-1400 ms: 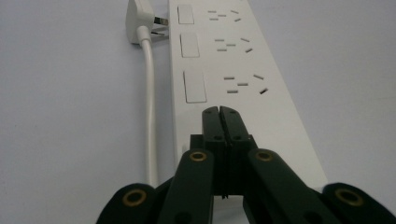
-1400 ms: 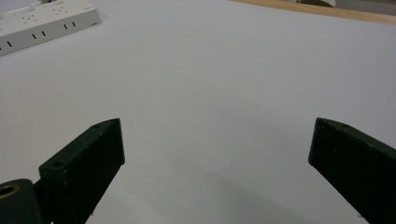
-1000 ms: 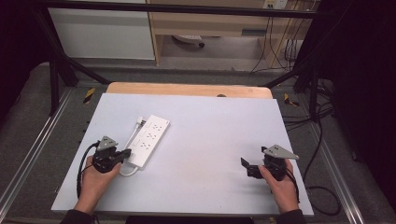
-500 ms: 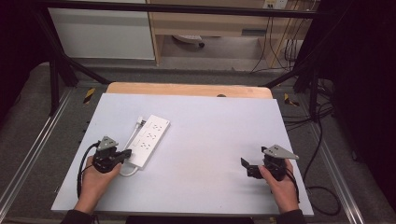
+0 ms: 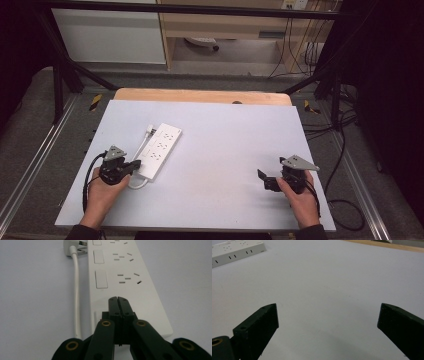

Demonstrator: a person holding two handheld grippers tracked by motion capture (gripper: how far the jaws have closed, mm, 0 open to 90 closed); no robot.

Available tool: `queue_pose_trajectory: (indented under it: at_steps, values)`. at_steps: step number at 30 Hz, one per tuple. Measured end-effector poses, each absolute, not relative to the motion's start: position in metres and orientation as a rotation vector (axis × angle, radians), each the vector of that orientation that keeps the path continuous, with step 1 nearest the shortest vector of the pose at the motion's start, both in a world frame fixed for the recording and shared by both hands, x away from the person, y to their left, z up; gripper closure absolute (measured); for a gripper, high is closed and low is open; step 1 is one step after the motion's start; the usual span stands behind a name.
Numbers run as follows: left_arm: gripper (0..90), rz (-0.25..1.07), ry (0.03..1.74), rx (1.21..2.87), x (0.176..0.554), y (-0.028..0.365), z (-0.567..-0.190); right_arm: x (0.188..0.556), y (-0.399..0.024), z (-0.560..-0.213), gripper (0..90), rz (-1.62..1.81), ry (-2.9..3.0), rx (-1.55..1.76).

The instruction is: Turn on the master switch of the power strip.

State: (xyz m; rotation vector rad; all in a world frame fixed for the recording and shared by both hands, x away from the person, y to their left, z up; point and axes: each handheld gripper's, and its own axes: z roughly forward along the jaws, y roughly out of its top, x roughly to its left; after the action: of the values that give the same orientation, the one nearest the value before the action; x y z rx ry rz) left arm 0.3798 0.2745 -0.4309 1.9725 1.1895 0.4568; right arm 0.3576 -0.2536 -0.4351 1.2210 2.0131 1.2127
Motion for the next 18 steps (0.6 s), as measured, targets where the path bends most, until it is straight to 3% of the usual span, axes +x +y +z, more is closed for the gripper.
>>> queue_pose_trajectory:
  at_steps: [18]
  values:
    - [90.0, 0.438, 1.2, 1.96, 0.3806, 0.2759, -0.432, 0.3576, -0.2529, -0.4354, 3.9, 1.212, 2.017, 1.225]
